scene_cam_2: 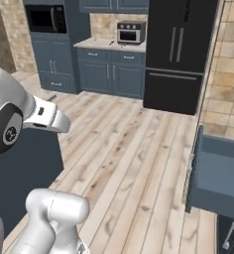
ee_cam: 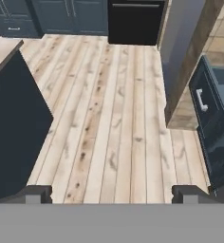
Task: Organize the utensils by type. Pick up the wooden spoons from the counter and place them in the open cabinet. Then pick up the metallic utensils from the counter and place them in the open drawer.
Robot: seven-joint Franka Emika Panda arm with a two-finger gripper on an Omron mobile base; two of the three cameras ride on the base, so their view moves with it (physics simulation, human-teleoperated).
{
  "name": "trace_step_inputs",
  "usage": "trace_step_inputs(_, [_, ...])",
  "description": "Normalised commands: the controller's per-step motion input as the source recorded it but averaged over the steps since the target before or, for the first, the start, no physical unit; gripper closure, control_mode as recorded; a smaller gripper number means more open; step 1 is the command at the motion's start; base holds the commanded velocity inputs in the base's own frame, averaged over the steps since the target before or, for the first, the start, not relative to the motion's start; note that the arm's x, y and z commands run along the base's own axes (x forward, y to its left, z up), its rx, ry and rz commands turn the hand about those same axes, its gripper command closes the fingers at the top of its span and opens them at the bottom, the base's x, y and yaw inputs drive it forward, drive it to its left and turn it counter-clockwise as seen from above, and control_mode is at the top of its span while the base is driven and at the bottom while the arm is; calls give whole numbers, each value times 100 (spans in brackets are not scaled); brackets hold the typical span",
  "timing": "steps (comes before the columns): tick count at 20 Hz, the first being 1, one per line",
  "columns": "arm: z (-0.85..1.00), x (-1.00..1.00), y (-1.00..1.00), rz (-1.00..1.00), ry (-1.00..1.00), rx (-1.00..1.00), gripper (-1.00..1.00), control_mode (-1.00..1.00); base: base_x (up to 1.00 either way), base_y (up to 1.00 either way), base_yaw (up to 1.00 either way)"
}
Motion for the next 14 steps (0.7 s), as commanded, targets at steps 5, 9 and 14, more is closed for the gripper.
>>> trace_step_inputs(5, [0,0,0,0,0,0,-100,100,95,0,-5])
trace_step_inputs(9, [0,0,0,0,0,0,-100,100,95,0,-5])
trace_step_inputs(14, [0,0,0,0,0,0,-100,100,98,7,-4])
